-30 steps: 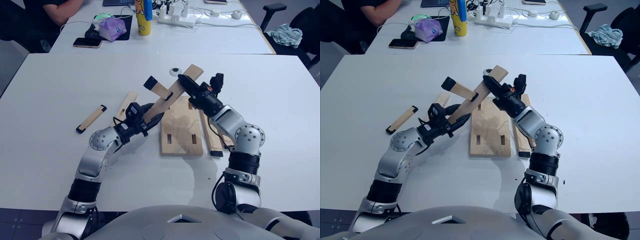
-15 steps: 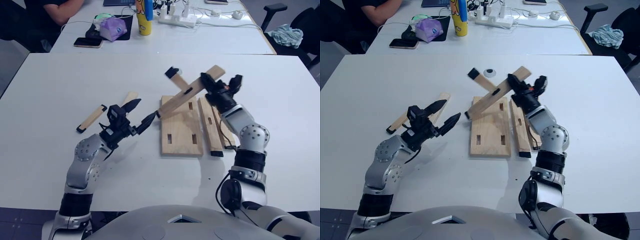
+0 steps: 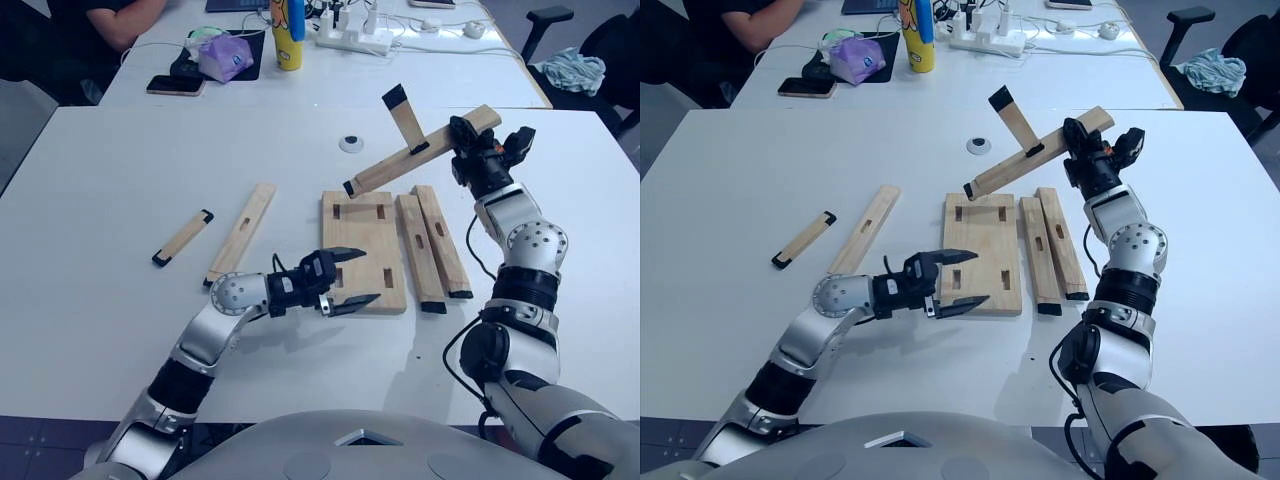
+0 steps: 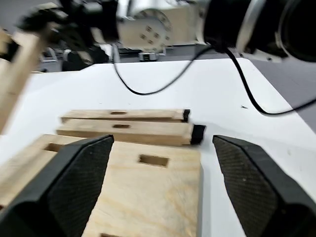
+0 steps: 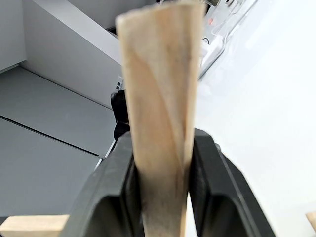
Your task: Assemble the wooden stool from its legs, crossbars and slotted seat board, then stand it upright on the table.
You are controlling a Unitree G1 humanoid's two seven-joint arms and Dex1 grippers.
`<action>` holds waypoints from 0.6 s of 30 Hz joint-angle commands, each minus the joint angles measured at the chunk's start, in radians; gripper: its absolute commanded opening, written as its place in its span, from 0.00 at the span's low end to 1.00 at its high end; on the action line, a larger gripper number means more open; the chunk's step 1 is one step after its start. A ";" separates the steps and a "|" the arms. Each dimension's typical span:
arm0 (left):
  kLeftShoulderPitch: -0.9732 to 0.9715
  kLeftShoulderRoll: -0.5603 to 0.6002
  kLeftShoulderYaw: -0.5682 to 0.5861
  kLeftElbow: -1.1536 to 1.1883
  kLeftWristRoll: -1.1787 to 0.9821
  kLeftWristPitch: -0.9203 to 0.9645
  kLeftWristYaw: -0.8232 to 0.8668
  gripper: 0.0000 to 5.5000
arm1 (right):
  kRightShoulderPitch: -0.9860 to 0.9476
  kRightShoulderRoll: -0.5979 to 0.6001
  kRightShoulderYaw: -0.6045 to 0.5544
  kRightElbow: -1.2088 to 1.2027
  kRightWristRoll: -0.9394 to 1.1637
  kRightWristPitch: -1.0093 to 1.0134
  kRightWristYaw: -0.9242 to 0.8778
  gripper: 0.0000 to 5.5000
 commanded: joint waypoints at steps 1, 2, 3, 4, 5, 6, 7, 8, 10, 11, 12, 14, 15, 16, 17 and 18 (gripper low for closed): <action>-0.089 -0.011 -0.053 0.125 0.052 -0.020 -0.053 0.68 | -0.035 -0.006 -0.003 0.027 -0.009 -0.008 0.027 0.19; -0.107 -0.022 -0.060 0.157 0.055 -0.028 -0.066 0.68 | -0.035 -0.003 -0.003 0.031 -0.013 -0.010 0.032 0.19; -0.126 -0.031 -0.070 0.194 0.067 -0.041 -0.073 0.68 | -0.035 0.000 -0.001 0.033 -0.015 -0.012 0.035 0.19; -0.143 -0.031 -0.086 0.229 0.093 -0.058 -0.076 0.68 | -0.036 0.005 0.002 0.033 -0.016 -0.013 0.037 0.19; -0.156 -0.033 -0.098 0.257 0.118 -0.070 -0.070 0.68 | -0.037 0.010 0.005 0.031 -0.017 -0.012 0.039 0.19; -0.167 -0.036 -0.109 0.277 0.141 -0.081 -0.066 0.68 | -0.036 0.014 0.009 0.027 -0.016 -0.010 0.040 0.19; -0.175 -0.040 -0.119 0.290 0.162 -0.089 -0.059 0.68 | -0.035 0.016 0.011 0.023 -0.016 -0.008 0.041 0.19; -0.180 -0.046 -0.126 0.300 0.179 -0.095 -0.050 0.68 | -0.032 0.018 0.012 0.018 -0.014 -0.007 0.041 0.19; -0.188 -0.052 -0.147 0.324 0.235 -0.090 -0.016 0.68 | -0.028 0.021 0.014 0.013 -0.017 -0.006 0.041 0.19; -0.192 -0.057 -0.149 0.338 0.262 -0.070 0.013 0.68 | -0.027 0.022 0.017 0.011 -0.020 -0.006 0.041 0.19; -0.194 -0.055 -0.152 0.347 0.291 -0.045 0.040 0.68 | -0.025 0.022 0.019 0.006 -0.021 -0.003 0.041 0.19; -0.195 -0.056 -0.139 0.353 0.314 -0.004 0.079 0.68 | -0.022 0.021 0.025 -0.008 -0.024 0.000 0.041 0.19; -0.195 -0.051 -0.136 0.350 0.325 0.020 0.087 0.68 | -0.019 0.020 0.028 -0.014 -0.026 0.002 0.043 0.19; -0.193 -0.051 -0.127 0.346 0.326 0.044 0.098 0.68 | -0.014 0.017 0.037 -0.025 -0.035 0.002 0.048 0.19; -0.192 -0.055 -0.112 0.346 0.321 0.070 0.113 0.68 | -0.009 0.016 0.047 -0.039 -0.043 0.003 0.055 0.19; -0.193 -0.055 -0.105 0.350 0.324 0.086 0.125 0.68 | -0.006 0.017 0.053 -0.051 -0.045 0.005 0.059 0.19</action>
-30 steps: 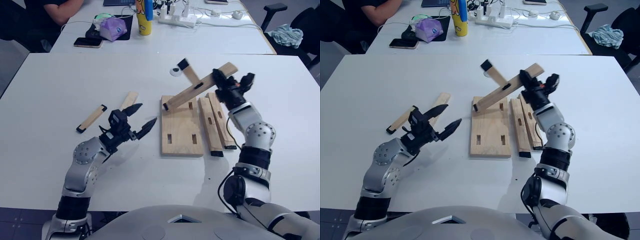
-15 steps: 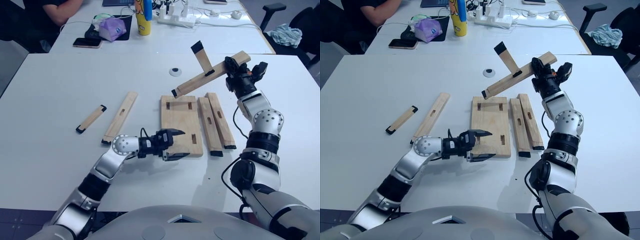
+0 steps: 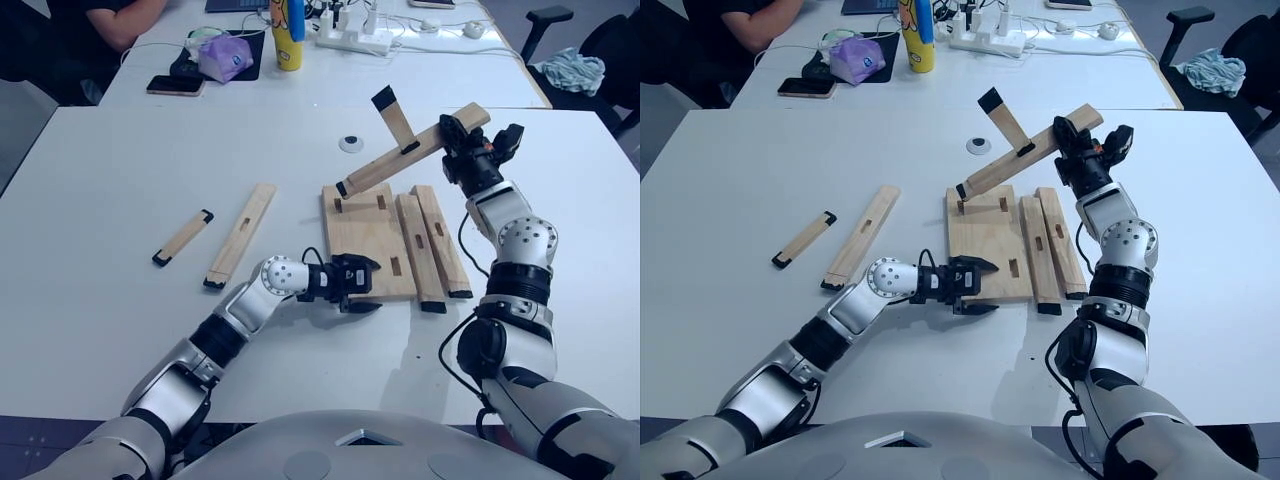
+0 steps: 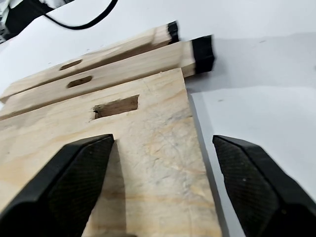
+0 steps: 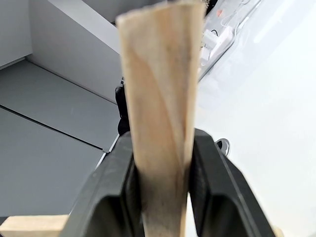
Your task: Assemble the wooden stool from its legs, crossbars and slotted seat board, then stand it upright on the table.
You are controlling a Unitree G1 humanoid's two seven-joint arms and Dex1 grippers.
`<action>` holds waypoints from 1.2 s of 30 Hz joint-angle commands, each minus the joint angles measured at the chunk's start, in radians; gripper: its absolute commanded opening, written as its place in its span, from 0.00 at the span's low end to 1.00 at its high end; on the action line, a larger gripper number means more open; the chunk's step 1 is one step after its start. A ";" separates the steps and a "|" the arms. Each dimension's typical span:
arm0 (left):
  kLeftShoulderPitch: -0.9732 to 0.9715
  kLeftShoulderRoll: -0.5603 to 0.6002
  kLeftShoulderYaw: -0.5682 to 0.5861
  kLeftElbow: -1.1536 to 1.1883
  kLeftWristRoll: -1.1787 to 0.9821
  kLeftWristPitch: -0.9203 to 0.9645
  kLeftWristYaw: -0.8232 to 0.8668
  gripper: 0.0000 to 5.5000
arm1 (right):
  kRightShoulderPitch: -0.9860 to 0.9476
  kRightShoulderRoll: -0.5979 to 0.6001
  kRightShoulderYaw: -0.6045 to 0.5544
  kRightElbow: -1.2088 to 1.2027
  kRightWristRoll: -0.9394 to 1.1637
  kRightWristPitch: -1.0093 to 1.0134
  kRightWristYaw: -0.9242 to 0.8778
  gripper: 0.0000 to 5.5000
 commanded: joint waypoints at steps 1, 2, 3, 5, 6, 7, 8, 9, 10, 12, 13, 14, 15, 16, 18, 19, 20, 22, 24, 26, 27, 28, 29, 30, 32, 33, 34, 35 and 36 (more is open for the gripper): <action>0.029 0.027 0.039 0.057 0.046 0.155 0.057 0.68 | 0.004 -0.002 0.036 -0.068 -0.024 0.012 0.031 0.19; 0.029 0.016 0.062 0.061 0.028 0.182 0.074 0.68 | 0.011 -0.002 0.045 -0.089 -0.030 0.014 0.034 0.19; 0.028 0.010 0.080 0.063 0.020 0.203 0.092 0.68 | 0.017 -0.003 0.054 -0.111 -0.037 0.016 0.035 0.19; 0.030 -0.005 0.123 0.034 -0.005 0.260 0.119 0.68 | 0.049 -0.011 0.078 -0.180 -0.055 0.018 0.035 0.19; 0.032 -0.007 0.133 0.013 -0.006 0.278 0.126 0.68 | 0.067 -0.012 0.079 -0.216 -0.055 0.023 0.029 0.19; 0.034 -0.008 0.142 -0.007 -0.013 0.295 0.128 0.68 | 0.092 -0.015 0.086 -0.262 -0.057 0.031 0.024 0.19; 0.038 -0.010 0.153 -0.025 -0.022 0.310 0.132 0.68 | 0.113 -0.014 0.086 -0.302 -0.050 0.044 0.012 0.19; 0.048 -0.012 0.175 -0.047 -0.042 0.319 0.135 0.68 | 0.141 -0.013 0.089 -0.357 -0.040 0.065 -0.003 0.19; 0.058 -0.013 0.192 -0.067 -0.059 0.328 0.137 0.68 | 0.159 -0.011 0.092 -0.394 -0.031 0.082 -0.015 0.19; 0.080 -0.004 0.209 -0.100 -0.075 0.332 0.137 0.68 | 0.187 -0.014 0.100 -0.448 -0.027 0.109 -0.024 0.19; 0.091 0.002 0.212 -0.113 -0.080 0.334 0.137 0.68 | 0.195 -0.018 0.109 -0.460 -0.034 0.118 -0.021 0.19; 0.102 0.006 0.217 -0.122 -0.085 0.339 0.138 0.68 | 0.203 -0.023 0.118 -0.467 -0.043 0.126 -0.018 0.19; 0.110 0.009 0.217 -0.130 -0.087 0.342 0.137 0.68 | 0.210 -0.025 0.119 -0.469 -0.046 0.132 -0.022 0.19; 0.114 0.011 0.217 -0.135 -0.088 0.345 0.137 0.68 | 0.219 -0.027 0.118 -0.474 -0.047 0.139 -0.028 0.19; 0.117 0.009 0.217 -0.148 -0.097 0.354 0.135 0.68 | 0.242 -0.027 0.111 -0.495 -0.041 0.156 -0.049 0.19; 0.118 0.009 0.217 -0.153 -0.100 0.359 0.139 0.68 | 0.252 -0.024 0.107 -0.508 -0.038 0.161 -0.058 0.19; 0.119 0.008 0.217 -0.157 -0.102 0.362 0.143 0.68 | 0.258 -0.024 0.107 -0.516 -0.039 0.163 -0.064 0.19; 0.122 0.006 0.220 -0.164 -0.103 0.367 0.152 0.68 | 0.269 -0.025 0.113 -0.530 -0.050 0.162 -0.071 0.19; 0.124 0.006 0.221 -0.166 -0.106 0.370 0.159 0.68 | 0.282 -0.026 0.116 -0.547 -0.063 0.156 -0.083 0.19; 0.130 0.006 0.224 -0.169 -0.108 0.373 0.168 0.68 | 0.292 -0.027 0.128 -0.566 -0.079 0.149 -0.091 0.19; 0.132 0.006 0.225 -0.172 -0.109 0.375 0.171 0.68 | 0.296 -0.026 0.134 -0.580 -0.086 0.145 -0.094 0.19; 0.135 0.007 0.226 -0.176 -0.111 0.378 0.174 0.68 | 0.304 -0.030 0.148 -0.598 -0.105 0.138 -0.095 0.19; 0.137 0.006 0.226 -0.181 -0.112 0.381 0.176 0.68 | 0.312 -0.031 0.161 -0.613 -0.122 0.129 -0.095 0.19; 0.139 0.005 0.226 -0.187 -0.113 0.385 0.179 0.68 | 0.325 -0.030 0.179 -0.626 -0.145 0.116 -0.092 0.19; 0.142 0.001 0.225 -0.199 -0.119 0.395 0.183 0.68 | 0.344 -0.023 0.206 -0.637 -0.178 0.092 -0.085 0.19; 0.142 -0.001 0.224 -0.204 -0.121 0.399 0.185 0.68 | 0.353 -0.013 0.214 -0.638 -0.189 0.078 -0.088 0.19; 0.143 -0.002 0.222 -0.208 -0.122 0.402 0.187 0.68 | 0.359 -0.006 0.222 -0.637 -0.199 0.064 -0.089 0.19; 0.144 -0.003 0.221 -0.214 -0.123 0.407 0.188 0.68 | 0.366 -0.001 0.235 -0.637 -0.215 0.046 -0.089 0.19; 0.146 -0.004 0.220 -0.219 -0.126 0.411 0.189 0.68 | 0.372 0.006 0.246 -0.641 -0.228 0.031 -0.095 0.19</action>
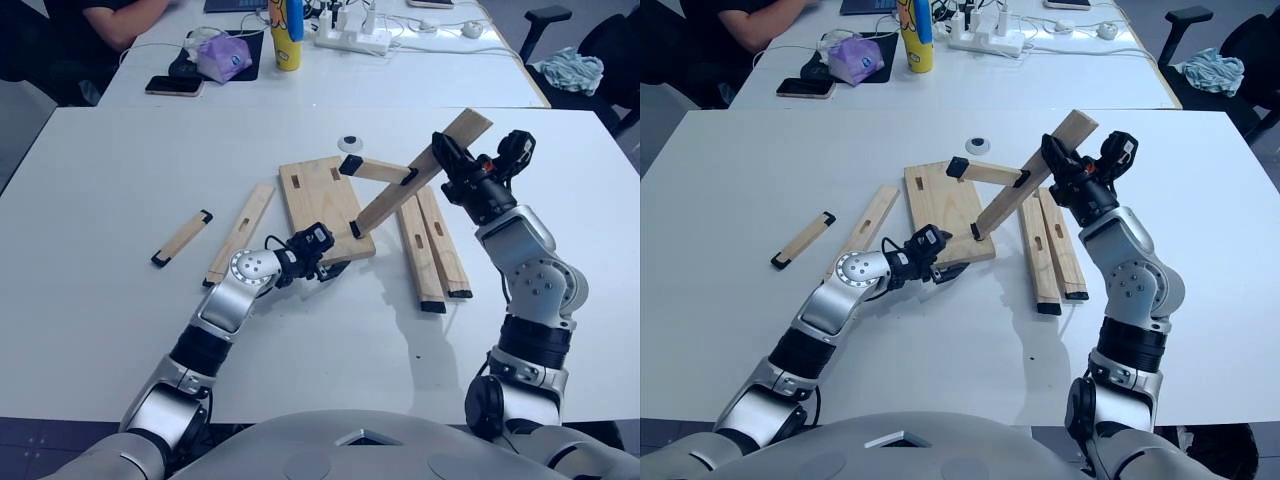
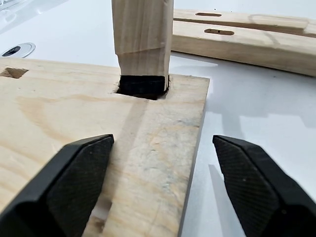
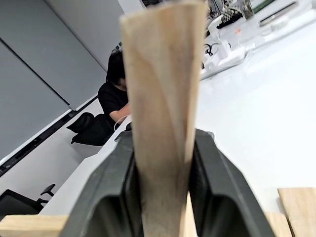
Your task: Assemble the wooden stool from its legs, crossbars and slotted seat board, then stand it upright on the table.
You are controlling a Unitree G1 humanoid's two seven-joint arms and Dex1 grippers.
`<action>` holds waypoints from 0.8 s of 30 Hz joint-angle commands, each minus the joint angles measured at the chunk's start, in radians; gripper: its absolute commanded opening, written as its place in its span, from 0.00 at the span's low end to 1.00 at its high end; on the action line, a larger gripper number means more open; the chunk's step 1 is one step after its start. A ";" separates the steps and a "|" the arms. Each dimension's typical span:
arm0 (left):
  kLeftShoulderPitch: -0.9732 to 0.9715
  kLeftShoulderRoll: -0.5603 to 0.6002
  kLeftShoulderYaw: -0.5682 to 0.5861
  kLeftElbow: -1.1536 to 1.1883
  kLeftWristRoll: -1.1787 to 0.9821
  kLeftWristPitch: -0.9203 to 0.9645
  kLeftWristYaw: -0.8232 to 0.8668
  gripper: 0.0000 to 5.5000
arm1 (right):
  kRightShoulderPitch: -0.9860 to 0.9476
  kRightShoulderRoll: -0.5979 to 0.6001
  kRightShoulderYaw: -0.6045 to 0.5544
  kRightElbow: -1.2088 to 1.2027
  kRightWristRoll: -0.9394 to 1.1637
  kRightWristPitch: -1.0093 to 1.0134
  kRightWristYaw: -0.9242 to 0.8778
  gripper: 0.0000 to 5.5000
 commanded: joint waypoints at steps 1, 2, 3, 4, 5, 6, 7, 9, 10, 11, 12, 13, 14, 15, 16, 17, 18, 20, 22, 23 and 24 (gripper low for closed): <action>0.024 0.000 -0.004 -0.019 -0.006 0.037 0.006 0.68 | 0.050 0.027 0.055 -0.006 -0.094 -0.050 -0.026 0.19; 0.026 -0.001 -0.004 -0.026 -0.010 0.042 0.006 0.68 | 0.054 0.038 0.070 -0.012 -0.113 -0.071 -0.036 0.19; 0.026 -0.002 -0.005 -0.030 -0.014 0.047 0.006 0.68 | 0.057 0.048 0.086 -0.014 -0.132 -0.093 -0.038 0.19; 0.026 -0.003 -0.006 -0.033 -0.016 0.051 0.006 0.68 | 0.059 0.061 0.094 -0.014 -0.143 -0.110 -0.044 0.19; 0.025 -0.005 -0.009 -0.034 -0.018 0.053 0.005 0.68 | 0.063 0.069 0.109 -0.020 -0.159 -0.122 -0.052 0.19; 0.025 -0.005 -0.011 -0.034 -0.019 0.055 0.005 0.68 | 0.069 0.073 0.125 -0.028 -0.175 -0.126 -0.059 0.19; 0.025 -0.005 -0.013 -0.037 -0.020 0.057 0.004 0.68 | 0.079 0.071 0.140 -0.040 -0.196 -0.133 -0.065 0.19; 0.026 -0.004 -0.014 -0.045 -0.024 0.062 0.003 0.68 | 0.106 0.058 0.171 -0.076 -0.238 -0.143 -0.069 0.19; 0.027 -0.003 -0.015 -0.050 -0.025 0.066 0.003 0.68 | 0.123 0.049 0.192 -0.097 -0.262 -0.150 -0.066 0.19; 0.026 -0.003 -0.016 -0.054 -0.026 0.069 0.002 0.68 | 0.137 0.048 0.205 -0.112 -0.275 -0.154 -0.066 0.19; 0.026 -0.004 -0.016 -0.060 -0.028 0.073 0.002 0.68 | 0.156 0.045 0.230 -0.130 -0.292 -0.159 -0.059 0.19; 0.025 -0.003 -0.017 -0.065 -0.030 0.077 0.000 0.68 | 0.177 0.048 0.250 -0.146 -0.307 -0.165 -0.057 0.19; 0.024 -0.002 -0.019 -0.071 -0.032 0.081 -0.001 0.68 | 0.198 0.048 0.272 -0.160 -0.324 -0.173 -0.052 0.19; 0.025 0.000 -0.020 -0.081 -0.034 0.087 -0.001 0.68 | 0.220 0.044 0.296 -0.170 -0.342 -0.180 -0.045 0.19; 0.027 0.002 -0.020 -0.090 -0.036 0.093 -0.002 0.68 | 0.239 0.039 0.315 -0.176 -0.357 -0.184 -0.039 0.19; 0.028 0.004 -0.021 -0.099 -0.038 0.099 -0.004 0.68 | 0.253 0.037 0.322 -0.182 -0.363 -0.184 -0.037 0.19; 0.029 0.006 -0.022 -0.109 -0.040 0.105 -0.006 0.68 | 0.271 0.031 0.338 -0.186 -0.378 -0.188 -0.031 0.19; 0.029 0.009 -0.027 -0.122 -0.043 0.114 -0.011 0.68 | 0.298 0.032 0.354 -0.191 -0.398 -0.190 -0.035 0.19; 0.031 0.011 -0.034 -0.141 -0.046 0.124 -0.014 0.68 | 0.314 0.038 0.378 -0.189 -0.415 -0.188 -0.042 0.19; 0.032 0.012 -0.036 -0.151 -0.047 0.129 -0.014 0.68 | 0.316 0.041 0.387 -0.185 -0.421 -0.182 -0.048 0.19; 0.034 0.010 -0.038 -0.161 -0.049 0.134 -0.013 0.68 | 0.314 0.043 0.398 -0.178 -0.430 -0.177 -0.051 0.19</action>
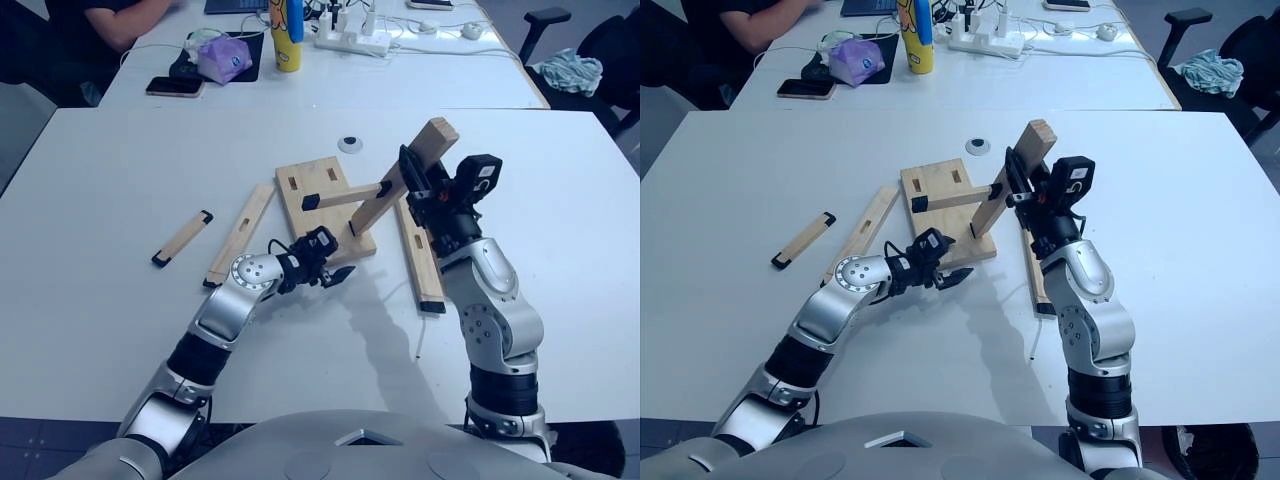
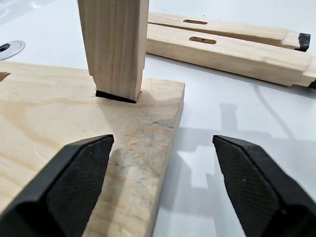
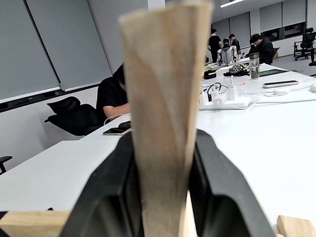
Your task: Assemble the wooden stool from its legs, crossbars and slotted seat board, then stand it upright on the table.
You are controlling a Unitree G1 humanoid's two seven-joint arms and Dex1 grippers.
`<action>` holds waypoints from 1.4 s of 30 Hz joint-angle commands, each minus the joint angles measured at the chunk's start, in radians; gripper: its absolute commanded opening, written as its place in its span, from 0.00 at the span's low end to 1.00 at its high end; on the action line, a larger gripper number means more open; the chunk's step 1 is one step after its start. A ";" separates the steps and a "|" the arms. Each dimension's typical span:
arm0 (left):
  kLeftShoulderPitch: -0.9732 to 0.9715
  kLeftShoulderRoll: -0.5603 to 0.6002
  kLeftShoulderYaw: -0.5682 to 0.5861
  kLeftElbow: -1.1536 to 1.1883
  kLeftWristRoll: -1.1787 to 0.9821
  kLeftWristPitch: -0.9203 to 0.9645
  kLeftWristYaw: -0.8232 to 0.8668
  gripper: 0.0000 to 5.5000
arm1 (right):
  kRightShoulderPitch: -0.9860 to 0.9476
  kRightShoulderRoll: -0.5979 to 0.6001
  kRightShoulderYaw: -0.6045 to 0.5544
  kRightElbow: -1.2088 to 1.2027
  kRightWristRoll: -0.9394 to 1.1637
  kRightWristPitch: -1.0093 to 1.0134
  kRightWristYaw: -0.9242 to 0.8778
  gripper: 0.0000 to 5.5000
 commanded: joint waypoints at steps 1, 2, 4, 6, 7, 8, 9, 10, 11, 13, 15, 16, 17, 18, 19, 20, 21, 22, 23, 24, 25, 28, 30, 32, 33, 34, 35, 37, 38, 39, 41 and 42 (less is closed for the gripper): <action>0.007 -0.001 -0.012 -0.046 -0.012 0.027 -0.003 0.68 | 0.083 -0.002 0.064 0.081 -0.059 0.097 -0.022 0.19; 0.006 -0.003 -0.014 -0.051 -0.013 0.031 -0.002 0.68 | 0.075 0.000 0.069 0.088 -0.063 0.107 -0.028 0.19; 0.003 -0.006 -0.016 -0.056 -0.014 0.035 0.004 0.68 | 0.046 0.003 0.070 0.114 -0.068 0.134 -0.035 0.19; 0.002 -0.009 -0.013 -0.057 -0.014 0.034 0.014 0.68 | 0.003 0.008 0.064 0.155 -0.064 0.166 -0.037 0.19; 0.001 -0.010 -0.012 -0.055 -0.014 0.034 0.017 0.68 | -0.015 0.008 0.061 0.172 -0.065 0.178 -0.038 0.19; 0.000 -0.012 -0.011 -0.055 -0.014 0.034 0.021 0.68 | -0.029 0.006 0.060 0.190 -0.066 0.188 -0.037 0.19; -0.001 -0.013 -0.011 -0.055 -0.014 0.034 0.024 0.68 | -0.039 0.004 0.056 0.204 -0.068 0.192 -0.036 0.19; 0.000 -0.014 -0.010 -0.060 -0.015 0.035 0.028 0.68 | -0.049 0.001 0.055 0.219 -0.073 0.193 -0.034 0.19; 0.002 -0.017 -0.009 -0.064 -0.016 0.036 0.033 0.68 | -0.060 -0.001 0.052 0.235 -0.074 0.195 -0.031 0.19; 0.007 -0.021 -0.011 -0.078 -0.018 0.041 0.041 0.68 | -0.072 -0.003 0.047 0.256 -0.074 0.189 -0.026 0.19; 0.012 -0.023 -0.013 -0.088 -0.018 0.042 0.052 0.68 | -0.056 -0.010 0.044 0.259 -0.075 0.180 -0.018 0.19; 0.014 -0.023 -0.012 -0.092 -0.018 0.043 0.056 0.68 | -0.045 -0.013 0.044 0.257 -0.075 0.178 -0.015 0.19; 0.017 -0.023 -0.007 -0.097 -0.018 0.044 0.063 0.68 | -0.034 -0.015 0.044 0.256 -0.077 0.177 -0.013 0.19; 0.020 -0.022 -0.003 -0.101 -0.019 0.046 0.068 0.68 | -0.027 -0.018 0.046 0.256 -0.081 0.175 -0.011 0.19; 0.021 -0.019 0.000 -0.102 -0.016 0.048 0.074 0.68 | -0.021 -0.019 0.047 0.254 -0.082 0.174 -0.008 0.19; 0.022 -0.016 0.003 -0.099 -0.014 0.048 0.078 0.68 | -0.015 -0.022 0.050 0.251 -0.084 0.169 -0.002 0.19; 0.023 -0.013 0.007 -0.095 -0.012 0.049 0.084 0.68 | -0.005 -0.025 0.054 0.245 -0.082 0.170 0.005 0.19; 0.023 -0.012 0.013 -0.091 -0.013 0.053 0.087 0.68 | 0.005 -0.026 0.057 0.238 -0.081 0.170 0.009 0.19; 0.021 -0.008 0.016 -0.085 -0.013 0.058 0.090 0.68 | 0.010 -0.025 0.058 0.233 -0.079 0.168 0.012 0.19; 0.020 -0.006 0.019 -0.077 -0.012 0.063 0.093 0.68 | 0.009 -0.024 0.058 0.233 -0.078 0.169 0.014 0.19; 0.020 -0.004 0.022 -0.070 -0.013 0.068 0.094 0.68 | 0.002 -0.022 0.056 0.236 -0.078 0.168 0.014 0.19; 0.017 0.001 0.024 -0.036 -0.010 0.076 0.101 0.68 | -0.027 -0.019 0.048 0.247 -0.073 0.167 0.017 0.19; 0.017 0.004 0.019 -0.011 -0.006 0.078 0.106 0.68 | -0.042 -0.017 0.045 0.249 -0.068 0.171 0.018 0.19; 0.021 -0.001 0.021 0.016 -0.008 0.075 0.114 0.68 | -0.056 -0.014 0.039 0.252 -0.062 0.174 0.019 0.19; 0.023 -0.002 0.021 0.025 -0.009 0.071 0.115 0.68 | -0.061 -0.013 0.038 0.254 -0.062 0.175 0.020 0.19; 0.028 -0.008 0.028 0.031 -0.015 0.065 0.120 0.68 | -0.065 -0.014 0.038 0.256 -0.061 0.175 0.023 0.19; 0.032 -0.017 0.038 0.036 -0.026 0.060 0.124 0.65 | -0.068 -0.016 0.038 0.259 -0.061 0.175 0.026 0.19; 0.039 -0.025 0.053 0.043 -0.036 0.043 0.130 0.60 | -0.071 -0.019 0.038 0.266 -0.062 0.174 0.032 0.19; 0.042 -0.028 0.058 0.046 -0.040 0.032 0.133 0.57 | -0.071 -0.021 0.037 0.269 -0.061 0.174 0.035 0.19; 0.044 -0.030 0.063 0.048 -0.041 0.023 0.136 0.55 | -0.071 -0.021 0.037 0.271 -0.061 0.174 0.037 0.19; 0.051 -0.042 0.080 0.045 -0.054 0.008 0.142 0.49 | -0.073 -0.023 0.037 0.273 -0.059 0.177 0.041 0.19; 0.051 -0.046 0.088 0.047 -0.056 0.003 0.148 0.47 | -0.075 -0.023 0.038 0.276 -0.058 0.177 0.043 0.19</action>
